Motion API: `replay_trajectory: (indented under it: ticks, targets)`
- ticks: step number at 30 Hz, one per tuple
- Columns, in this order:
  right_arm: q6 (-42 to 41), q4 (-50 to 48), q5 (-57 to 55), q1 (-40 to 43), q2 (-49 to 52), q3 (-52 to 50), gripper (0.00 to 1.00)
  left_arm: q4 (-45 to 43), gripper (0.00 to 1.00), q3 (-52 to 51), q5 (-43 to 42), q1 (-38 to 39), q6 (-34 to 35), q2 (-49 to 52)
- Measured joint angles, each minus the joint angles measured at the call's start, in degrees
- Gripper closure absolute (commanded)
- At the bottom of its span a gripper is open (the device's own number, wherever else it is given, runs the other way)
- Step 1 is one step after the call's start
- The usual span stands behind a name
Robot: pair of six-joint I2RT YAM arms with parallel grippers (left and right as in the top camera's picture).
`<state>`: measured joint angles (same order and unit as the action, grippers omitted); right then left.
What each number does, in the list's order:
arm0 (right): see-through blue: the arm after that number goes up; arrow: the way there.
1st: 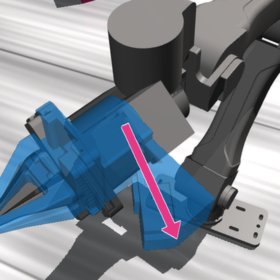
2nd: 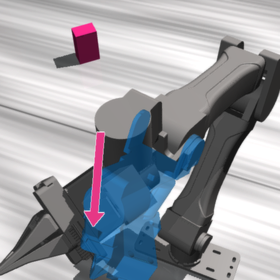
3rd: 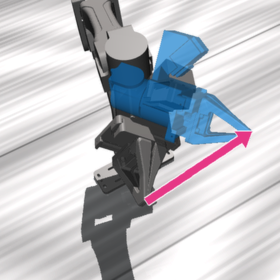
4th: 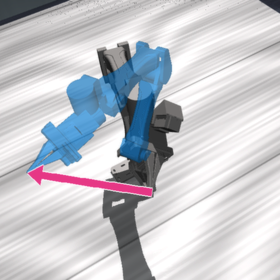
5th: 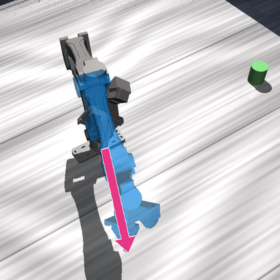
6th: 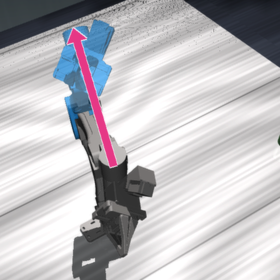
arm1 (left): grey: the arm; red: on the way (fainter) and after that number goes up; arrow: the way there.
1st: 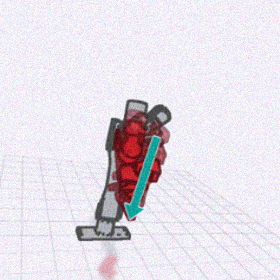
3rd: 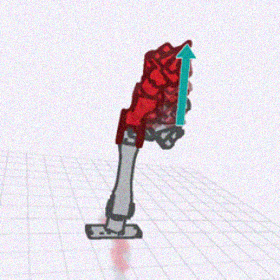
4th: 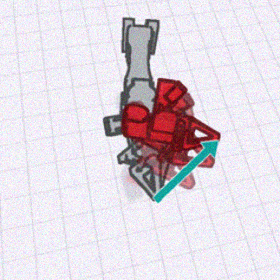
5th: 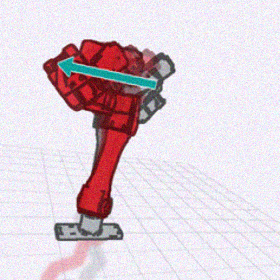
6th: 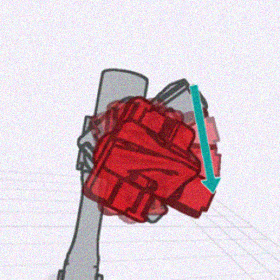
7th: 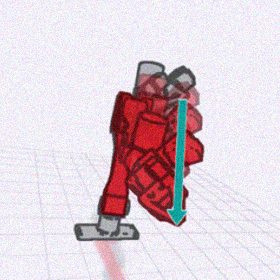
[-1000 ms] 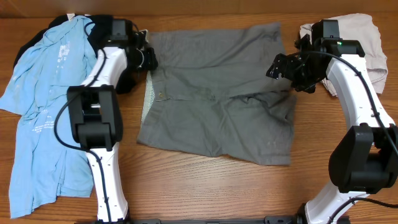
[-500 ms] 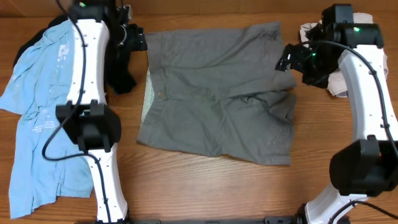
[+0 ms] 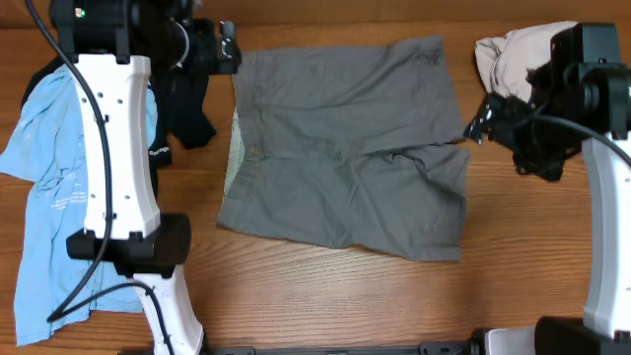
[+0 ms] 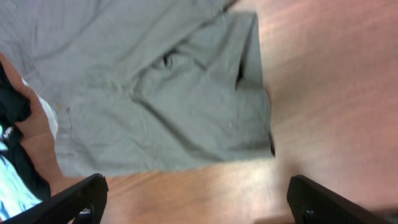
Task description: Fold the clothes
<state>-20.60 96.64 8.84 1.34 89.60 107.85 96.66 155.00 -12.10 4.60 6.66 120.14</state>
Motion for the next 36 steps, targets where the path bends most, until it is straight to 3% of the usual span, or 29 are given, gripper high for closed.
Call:
replay_trajectory:
  ticks: [9,13,16,19,25,33,35,36]
  targets:
    - [-15.47,0.55,-5.75,-10.21,-8.79,-9.53,0.00,0.24,0.00,-31.39,9.68,5.84,14.12,-20.59]
    - [-23.26,-3.26,-7.23,-10.54,-9.57,-21.51,0.00,-0.92,0.00,-45.07,12.46,5.81,27.65,-22.84]
    - [-26.80,-9.77,-7.34,-10.54,-8.94,-30.99,0.00,-6.03,0.04,-56.96,14.53,5.81,39.17,-22.56]
    - [-28.81,-17.99,-6.36,-10.54,-8.63,-40.92,0.00,-16.90,0.07,-69.22,14.71,5.77,46.64,-21.70]
    - [-29.97,-23.96,-5.86,-10.54,-8.59,-48.04,0.00,-29.16,0.18,-83.47,13.16,5.77,54.90,-21.62]
    - [-30.21,-26.14,-6.32,-10.54,-8.59,-48.83,0.00,-44.33,0.25,-94.82,12.76,5.77,60.76,-21.62]
    - [-30.23,-26.51,-6.34,-10.54,-8.59,-48.85,0.00,-47.25,0.32,-96.59,12.79,5.77,61.07,-21.62]
    - [-30.21,-26.71,-6.34,-10.54,-8.59,-48.85,0.00,-48.13,0.48,-97.13,12.81,5.77,61.22,-21.62]
